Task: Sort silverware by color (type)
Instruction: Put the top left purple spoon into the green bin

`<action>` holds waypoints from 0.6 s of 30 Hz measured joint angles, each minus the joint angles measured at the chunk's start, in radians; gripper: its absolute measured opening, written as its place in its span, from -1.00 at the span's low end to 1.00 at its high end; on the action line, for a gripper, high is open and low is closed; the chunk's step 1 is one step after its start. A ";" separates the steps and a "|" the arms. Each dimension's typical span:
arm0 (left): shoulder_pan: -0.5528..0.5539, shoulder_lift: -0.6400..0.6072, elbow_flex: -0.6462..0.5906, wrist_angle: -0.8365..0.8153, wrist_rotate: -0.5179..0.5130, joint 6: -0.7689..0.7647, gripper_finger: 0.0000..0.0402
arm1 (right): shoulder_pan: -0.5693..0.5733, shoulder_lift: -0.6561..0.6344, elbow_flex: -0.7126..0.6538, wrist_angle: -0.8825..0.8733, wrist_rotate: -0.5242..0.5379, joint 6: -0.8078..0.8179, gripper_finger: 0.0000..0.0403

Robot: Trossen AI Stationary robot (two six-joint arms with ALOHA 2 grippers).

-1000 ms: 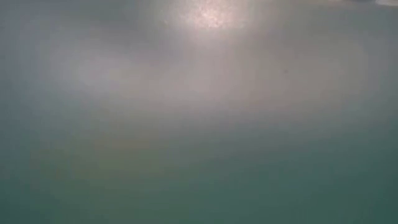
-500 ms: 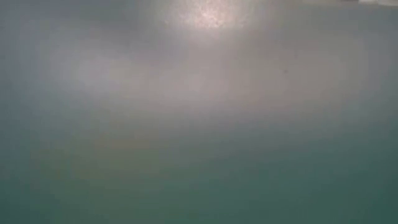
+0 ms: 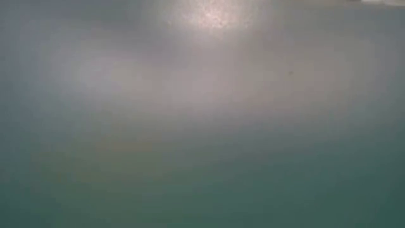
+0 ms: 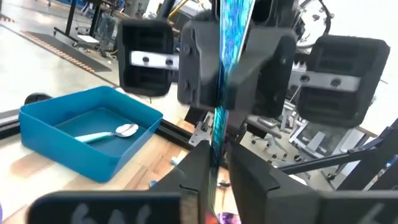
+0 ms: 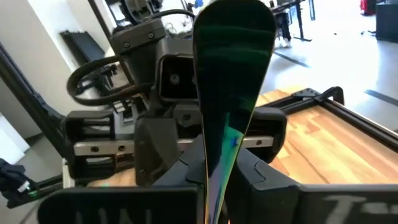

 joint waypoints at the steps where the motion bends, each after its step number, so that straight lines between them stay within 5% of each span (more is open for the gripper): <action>1: 0.000 0.000 0.000 -0.006 0.000 0.000 -0.71 | 0.000 0.000 0.007 -0.019 0.002 -0.013 -0.93; 12: -0.002 -0.090 -0.001 -0.227 0.157 0.019 -0.42 | 0.021 -0.038 0.223 -0.585 0.018 -0.113 -0.93; 18: 0.000 -0.211 -0.001 -0.515 0.095 0.063 -0.41 | 0.128 -0.042 0.311 -0.732 -0.040 -0.087 -0.93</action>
